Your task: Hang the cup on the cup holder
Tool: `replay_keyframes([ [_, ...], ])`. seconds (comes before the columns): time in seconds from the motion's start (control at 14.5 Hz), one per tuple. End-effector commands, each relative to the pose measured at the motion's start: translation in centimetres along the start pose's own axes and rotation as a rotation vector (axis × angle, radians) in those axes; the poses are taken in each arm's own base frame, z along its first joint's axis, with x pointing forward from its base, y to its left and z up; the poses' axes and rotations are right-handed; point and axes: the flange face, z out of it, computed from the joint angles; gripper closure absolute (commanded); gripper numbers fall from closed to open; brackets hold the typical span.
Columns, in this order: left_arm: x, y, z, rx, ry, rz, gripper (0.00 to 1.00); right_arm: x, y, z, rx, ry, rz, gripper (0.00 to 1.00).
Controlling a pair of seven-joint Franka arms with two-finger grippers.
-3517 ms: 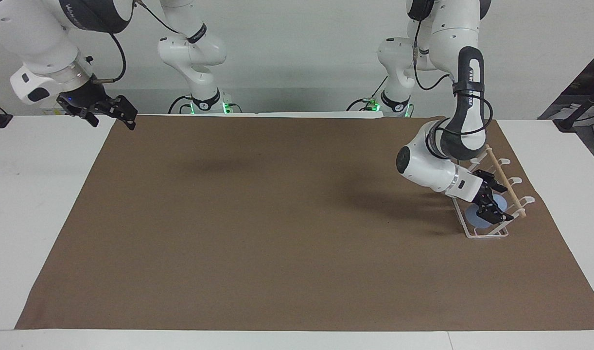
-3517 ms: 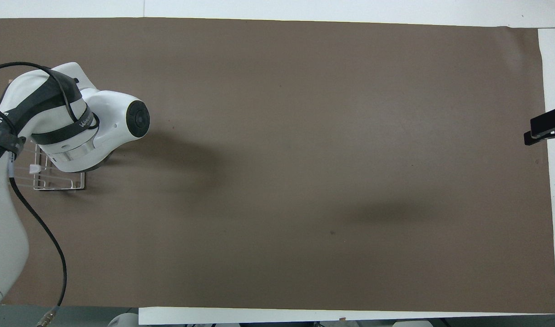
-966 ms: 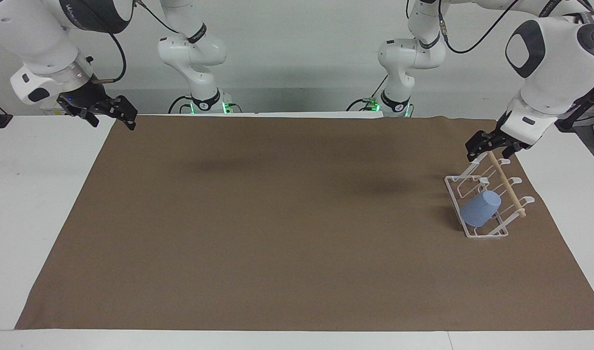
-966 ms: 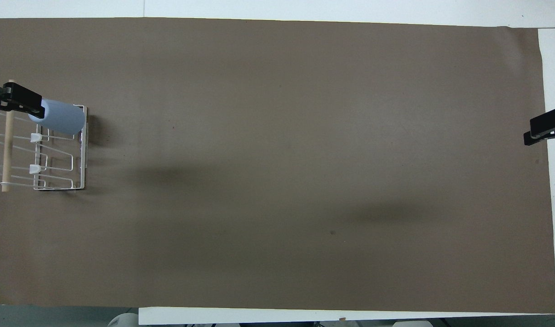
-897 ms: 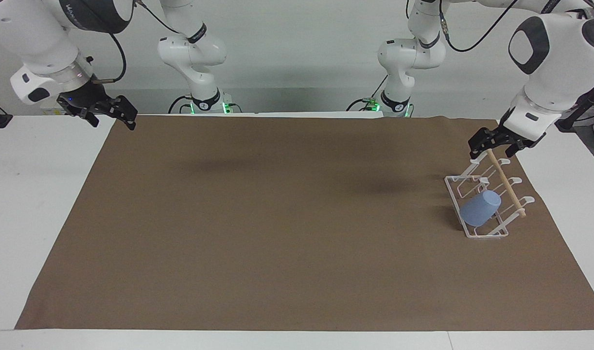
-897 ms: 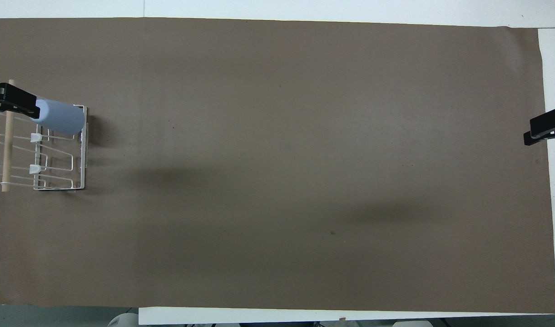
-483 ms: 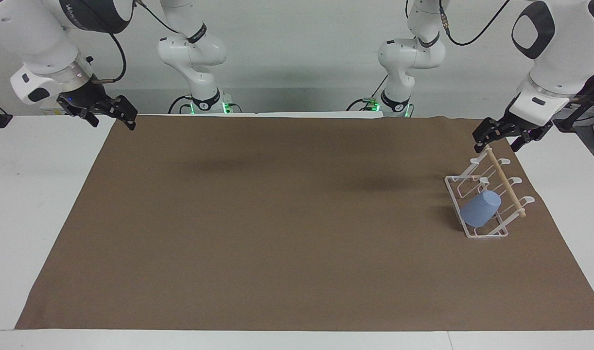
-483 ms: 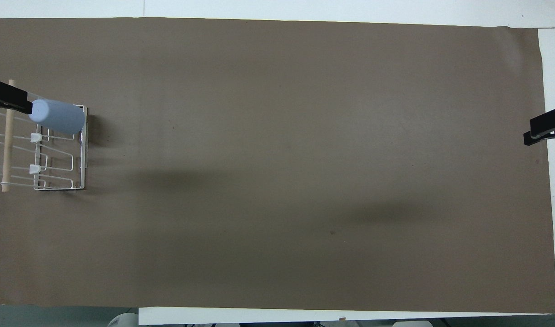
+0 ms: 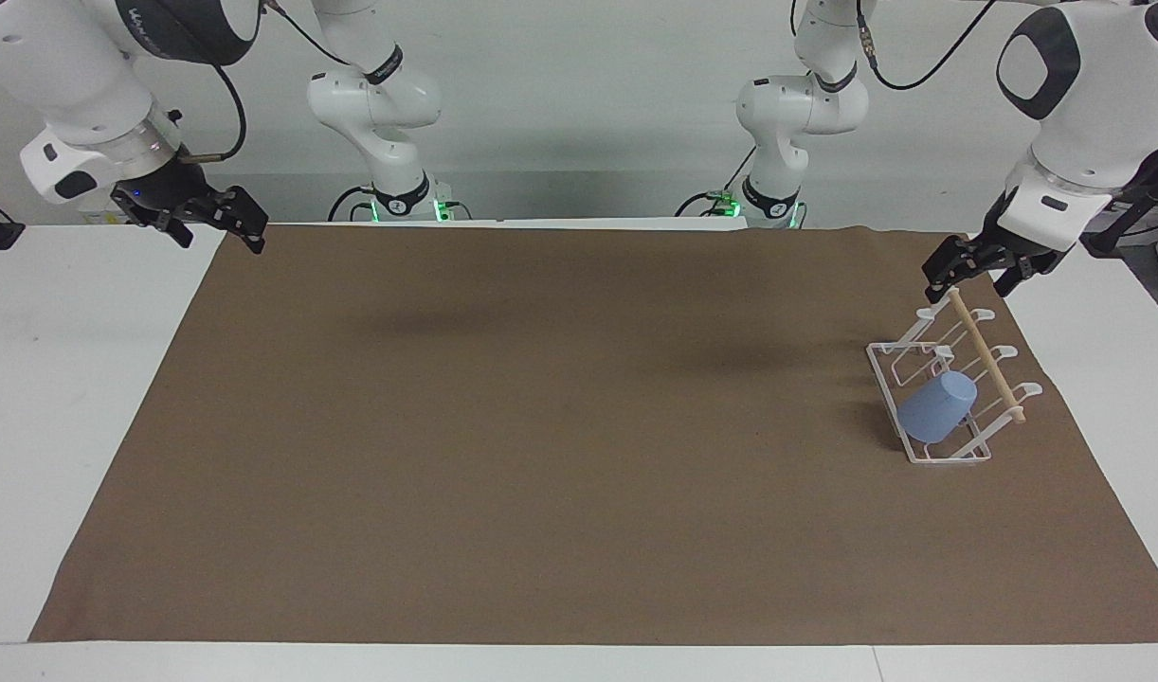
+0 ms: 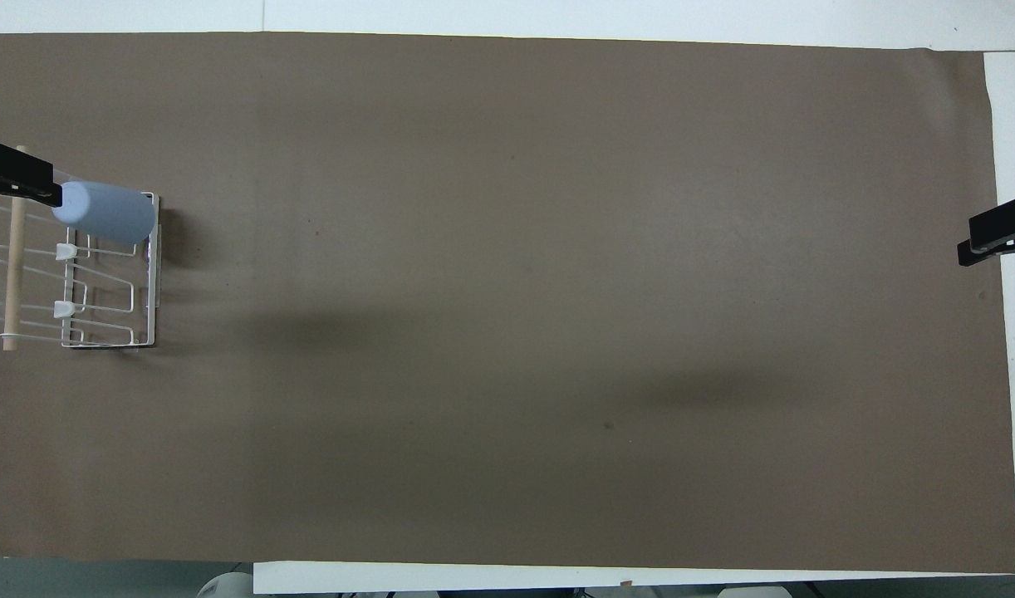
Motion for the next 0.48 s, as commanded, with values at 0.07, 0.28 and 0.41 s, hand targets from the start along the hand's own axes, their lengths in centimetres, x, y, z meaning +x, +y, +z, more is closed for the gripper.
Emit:
replay_keyframes([
  [0.07,-1.1,-0.4,0.1,-0.013,0.008,-0.001,0.00,-0.6,0.1,0.0,0.017,-0.001,-0.018,0.01],
  [0.28,-1.7,1.2,0.0,-0.011,-0.005,0.012,0.00,-0.6,0.2,0.0,0.018,-0.003,-0.016,0.01],
  [0.41,-2.1,0.6,0.6,-0.010,-0.009,0.003,0.00,-0.5,0.1,0.1,0.017,-0.003,-0.018,0.01],
])
